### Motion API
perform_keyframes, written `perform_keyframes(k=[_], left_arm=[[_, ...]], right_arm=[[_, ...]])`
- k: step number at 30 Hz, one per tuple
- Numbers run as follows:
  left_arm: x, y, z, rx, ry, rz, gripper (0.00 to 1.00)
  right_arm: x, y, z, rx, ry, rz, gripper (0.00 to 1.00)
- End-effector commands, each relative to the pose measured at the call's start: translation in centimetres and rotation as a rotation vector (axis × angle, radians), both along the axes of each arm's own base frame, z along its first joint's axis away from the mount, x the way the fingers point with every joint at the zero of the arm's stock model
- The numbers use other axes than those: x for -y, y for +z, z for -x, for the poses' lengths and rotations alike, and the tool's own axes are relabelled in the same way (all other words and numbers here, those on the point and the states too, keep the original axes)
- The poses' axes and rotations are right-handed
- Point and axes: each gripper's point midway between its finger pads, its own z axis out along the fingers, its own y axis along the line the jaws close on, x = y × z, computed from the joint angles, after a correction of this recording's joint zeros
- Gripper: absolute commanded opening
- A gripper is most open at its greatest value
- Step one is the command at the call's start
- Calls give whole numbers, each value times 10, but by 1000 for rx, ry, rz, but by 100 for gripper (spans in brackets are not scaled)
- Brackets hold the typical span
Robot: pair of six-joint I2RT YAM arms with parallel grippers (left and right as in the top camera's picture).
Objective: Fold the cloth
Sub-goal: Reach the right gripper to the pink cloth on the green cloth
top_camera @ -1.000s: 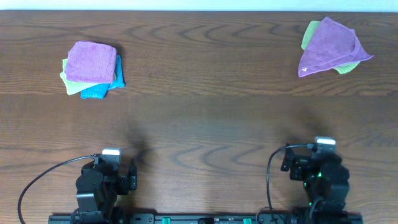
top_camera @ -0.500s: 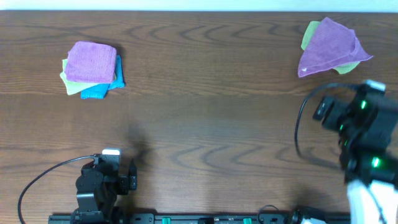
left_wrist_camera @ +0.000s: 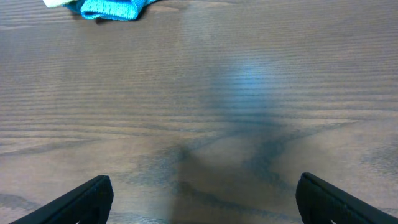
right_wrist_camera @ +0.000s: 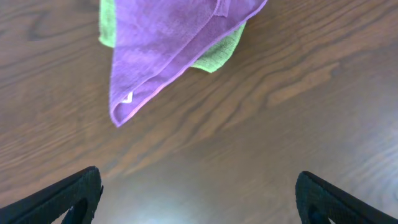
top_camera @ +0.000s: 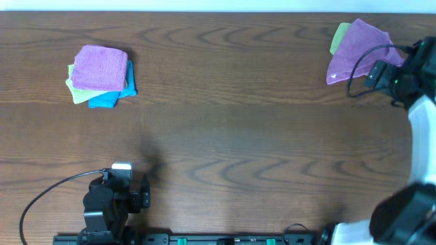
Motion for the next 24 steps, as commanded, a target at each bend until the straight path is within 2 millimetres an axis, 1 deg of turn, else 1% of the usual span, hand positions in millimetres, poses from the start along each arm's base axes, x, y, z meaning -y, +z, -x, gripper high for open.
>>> perform_keyframes(k=[1, 3, 6, 9, 11, 14, 17, 20, 22, 24], left_arm=[[-5, -23, 9, -76, 13, -23, 95], [-5, -23, 9, -76, 13, -23, 95], [-5, -23, 9, -76, 13, -23, 95], [-5, -23, 9, -76, 13, -23, 95], [-5, -23, 9, -76, 13, -23, 95], [-5, -23, 9, -76, 13, -23, 95], [-5, -23, 9, -76, 13, -23, 95], [-5, -23, 9, -76, 13, -23, 95], [-5, -23, 9, -76, 13, -23, 95], [-5, -23, 9, -76, 13, -23, 95]], right_arm=[[3, -9, -22, 7, 48, -38, 99], [3, -19, -35, 11, 74, -55, 99], [1, -31, -47, 29, 94, -78, 99], [8, -39, -48, 10, 75, -58, 99], [8, -44, -46, -3, 72, -61, 99], [10, -42, -55, 31, 71, -55, 99], [15, -32, -68, 96, 74, -27, 99], [23, -21, -85, 180, 57, -6, 99], [27, -20, -96, 220, 35, -10, 98], [30, -25, -105, 242, 18, -23, 96]])
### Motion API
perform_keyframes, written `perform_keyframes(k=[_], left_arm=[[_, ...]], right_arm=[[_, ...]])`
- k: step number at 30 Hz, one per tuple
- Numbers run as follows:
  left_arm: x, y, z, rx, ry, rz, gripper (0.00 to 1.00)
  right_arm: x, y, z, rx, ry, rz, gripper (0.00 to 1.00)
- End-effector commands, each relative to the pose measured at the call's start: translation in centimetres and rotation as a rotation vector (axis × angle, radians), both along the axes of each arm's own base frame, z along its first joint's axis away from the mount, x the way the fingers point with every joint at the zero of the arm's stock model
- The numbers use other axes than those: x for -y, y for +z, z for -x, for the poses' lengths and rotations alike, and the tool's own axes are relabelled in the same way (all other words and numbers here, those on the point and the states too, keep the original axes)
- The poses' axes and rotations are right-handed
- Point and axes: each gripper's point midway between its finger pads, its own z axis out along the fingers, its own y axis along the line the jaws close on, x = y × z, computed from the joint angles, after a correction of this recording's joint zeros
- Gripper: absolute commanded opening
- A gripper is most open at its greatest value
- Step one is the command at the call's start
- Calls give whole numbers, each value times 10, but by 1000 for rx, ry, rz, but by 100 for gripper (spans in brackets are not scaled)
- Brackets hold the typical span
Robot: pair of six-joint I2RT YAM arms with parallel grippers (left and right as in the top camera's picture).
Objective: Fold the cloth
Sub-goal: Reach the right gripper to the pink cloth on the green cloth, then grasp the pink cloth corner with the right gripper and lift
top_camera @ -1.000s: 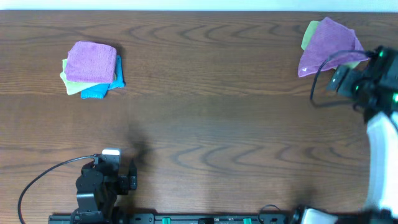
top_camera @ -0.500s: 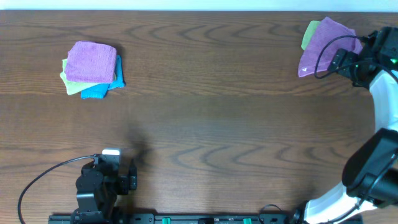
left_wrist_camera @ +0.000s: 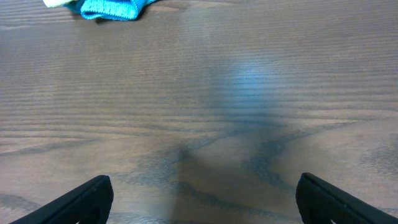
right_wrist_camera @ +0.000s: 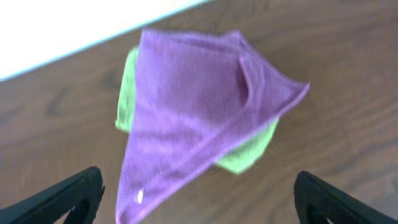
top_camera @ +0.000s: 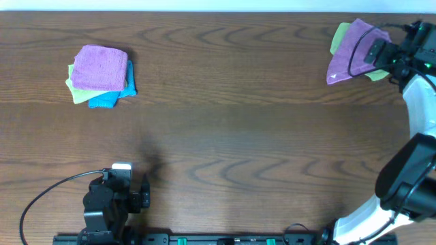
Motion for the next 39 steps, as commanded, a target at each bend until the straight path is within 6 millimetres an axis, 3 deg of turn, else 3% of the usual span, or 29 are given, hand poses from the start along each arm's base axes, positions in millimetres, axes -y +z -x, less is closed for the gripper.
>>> perform_keyframes(k=[1, 9, 18, 26, 31, 39], left_arm=[[-5, -23, 9, -76, 14, -23, 95], [-5, -23, 9, -76, 14, -23, 96], [-5, -23, 9, -76, 14, -23, 95], [-5, -23, 9, -76, 14, -23, 95], [-5, -23, 9, -76, 14, -23, 95], [-5, -23, 9, -76, 14, -23, 95]], right_arm=[[8, -12, -16, 22, -39, -48, 95], [19, -57, -55, 3, -54, -109, 99], [33, -94, -68, 10, -112, -153, 94], [38, -113, -69, 10, -140, -188, 89], [38, -112, -71, 16, -140, -185, 82], [38, -122, -70, 2, -141, -190, 82]])
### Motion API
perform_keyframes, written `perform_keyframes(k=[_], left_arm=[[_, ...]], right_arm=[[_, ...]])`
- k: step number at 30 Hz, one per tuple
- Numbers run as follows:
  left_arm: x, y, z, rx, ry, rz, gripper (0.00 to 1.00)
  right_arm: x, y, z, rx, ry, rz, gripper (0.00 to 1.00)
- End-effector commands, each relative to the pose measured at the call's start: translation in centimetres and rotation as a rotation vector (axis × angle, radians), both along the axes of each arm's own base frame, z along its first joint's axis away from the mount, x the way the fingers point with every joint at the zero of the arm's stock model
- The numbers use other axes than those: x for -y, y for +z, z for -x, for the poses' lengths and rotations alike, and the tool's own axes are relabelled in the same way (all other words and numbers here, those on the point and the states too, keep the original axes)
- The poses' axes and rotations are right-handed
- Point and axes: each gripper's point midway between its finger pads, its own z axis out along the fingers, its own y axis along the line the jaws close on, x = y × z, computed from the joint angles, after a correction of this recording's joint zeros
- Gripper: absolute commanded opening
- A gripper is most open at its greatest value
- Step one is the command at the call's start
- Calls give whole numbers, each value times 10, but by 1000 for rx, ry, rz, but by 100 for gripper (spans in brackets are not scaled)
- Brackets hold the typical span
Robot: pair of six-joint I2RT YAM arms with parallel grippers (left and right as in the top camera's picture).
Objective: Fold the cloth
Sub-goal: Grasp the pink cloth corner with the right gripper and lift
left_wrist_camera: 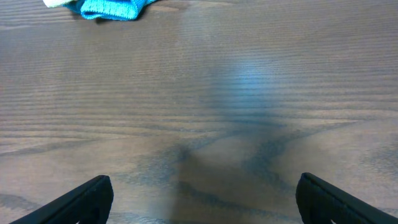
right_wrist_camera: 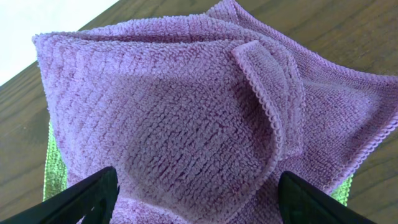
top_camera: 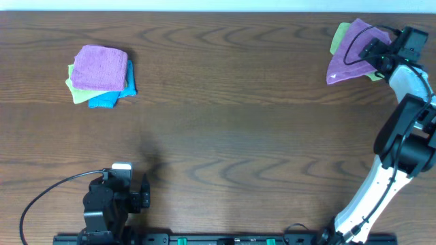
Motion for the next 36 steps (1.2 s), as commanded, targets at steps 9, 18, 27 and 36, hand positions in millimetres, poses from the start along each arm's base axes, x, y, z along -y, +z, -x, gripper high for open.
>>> perform_keyframes(k=[9, 18, 27, 36], left_arm=[[-5, -23, 9, -76, 14, -23, 95], [-5, -23, 9, -77, 14, -23, 95], [-5, -23, 9, -77, 14, -23, 95], [-5, -23, 9, -76, 14, -22, 95]], right_arm=[[4, -18, -2, -14, -13, -22, 41], [-12, -5, -5, 13, 49, -77, 1], [-44, 97, 19, 24, 157, -9, 1], [-75, 154, 59, -25, 215, 26, 1]])
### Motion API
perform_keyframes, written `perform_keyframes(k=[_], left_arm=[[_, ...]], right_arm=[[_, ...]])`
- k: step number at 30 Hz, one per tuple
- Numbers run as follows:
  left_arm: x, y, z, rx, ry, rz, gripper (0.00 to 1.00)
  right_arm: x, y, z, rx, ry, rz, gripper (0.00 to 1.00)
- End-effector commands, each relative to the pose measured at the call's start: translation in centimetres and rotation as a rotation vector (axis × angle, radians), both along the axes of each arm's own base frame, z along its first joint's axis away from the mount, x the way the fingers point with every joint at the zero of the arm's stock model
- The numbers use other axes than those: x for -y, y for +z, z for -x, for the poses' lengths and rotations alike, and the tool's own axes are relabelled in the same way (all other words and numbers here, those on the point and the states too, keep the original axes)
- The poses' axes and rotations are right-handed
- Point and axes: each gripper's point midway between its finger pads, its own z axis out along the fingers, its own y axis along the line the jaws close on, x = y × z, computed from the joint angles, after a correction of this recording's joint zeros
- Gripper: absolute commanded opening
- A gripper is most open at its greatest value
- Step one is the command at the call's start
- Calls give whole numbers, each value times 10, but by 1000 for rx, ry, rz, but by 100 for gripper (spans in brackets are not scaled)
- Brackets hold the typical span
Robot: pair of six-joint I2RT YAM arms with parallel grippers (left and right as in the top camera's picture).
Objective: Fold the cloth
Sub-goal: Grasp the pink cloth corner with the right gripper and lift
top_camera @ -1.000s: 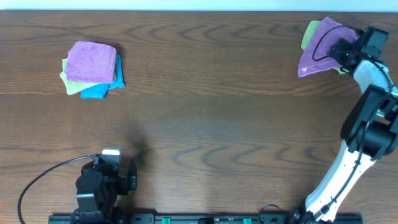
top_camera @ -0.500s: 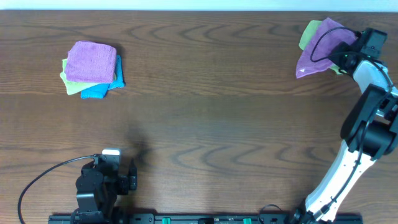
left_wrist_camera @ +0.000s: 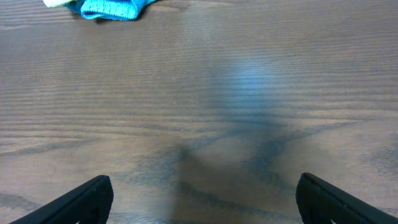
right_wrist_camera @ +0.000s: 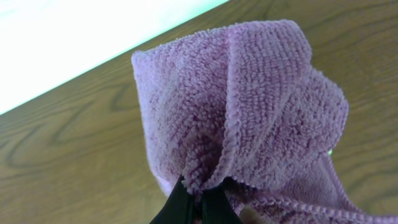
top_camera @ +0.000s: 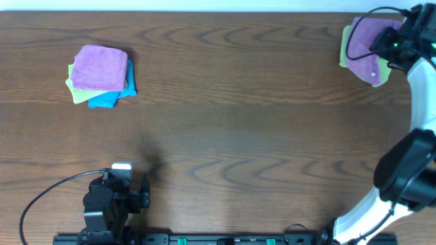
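A purple cloth [top_camera: 372, 42] lies bunched on a green cloth [top_camera: 345, 37] at the table's far right corner. My right gripper [right_wrist_camera: 199, 198] is shut on a pinched fold of the purple cloth [right_wrist_camera: 249, 118], which rises in front of the wrist camera. In the overhead view that gripper [top_camera: 402, 30] sits at the cloth's right side. My left gripper [left_wrist_camera: 199, 202] rests open low over bare wood near the front left, holding nothing.
A folded stack of purple [top_camera: 100, 67], green and blue [top_camera: 109, 97] cloths lies at the far left; its blue edge [left_wrist_camera: 112, 8] shows at the top of the left wrist view. The table's far edge [right_wrist_camera: 74, 56] runs just behind the purple cloth.
My right gripper was open just above the spread purple cloth; now it is shut on a fold of it, and the cloth is bunched up and drawn to the right. The left arm has not moved.
My right gripper stood open back from the purple cloth, which lay spread over the green one. It then showed nearer, then close over the cloth's raised fold. Now it grips that fold and the cloth is gathered toward the corner. The left arm stayed still.
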Motion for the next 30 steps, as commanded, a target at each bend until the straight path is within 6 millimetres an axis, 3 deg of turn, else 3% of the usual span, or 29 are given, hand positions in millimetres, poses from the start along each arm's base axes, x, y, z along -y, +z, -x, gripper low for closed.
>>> perform_keyframes(k=[1, 9, 13, 15, 16, 17, 20, 25, 26, 29, 30], left_arm=[[-5, -23, 9, -76, 13, -23, 95], [-5, -23, 9, -76, 13, -23, 95], [-5, -23, 9, -76, 13, -23, 95], [-5, -23, 9, -76, 13, -23, 95], [-5, -23, 9, -76, 13, -23, 95], [-5, -23, 9, -76, 13, -23, 95], [-5, -23, 9, -76, 13, -23, 95], [-5, -23, 9, -76, 13, -23, 95], [-5, -23, 9, -76, 13, -23, 95], [-5, -23, 9, -76, 13, -23, 95], [-5, -23, 9, -76, 13, -23, 95]], right_arm=[[-8, 16, 7, 1, 36, 29, 1], [-31, 28, 26, -40, 72, 18, 1], [-52, 32, 30, -54, 118, 18, 1], [-69, 30, 30, -69, 173, 27, 25], [-78, 29, 30, -74, 205, 40, 28], [-83, 28, 29, -75, 221, 52, 25], [-92, 29, 25, -74, 225, 95, 4], [-100, 30, 22, -75, 233, 137, 1], [-100, 30, 22, -76, 233, 140, 4], [-96, 27, 23, -88, 217, 155, 36], [-94, 25, 24, -95, 211, 159, 41]])
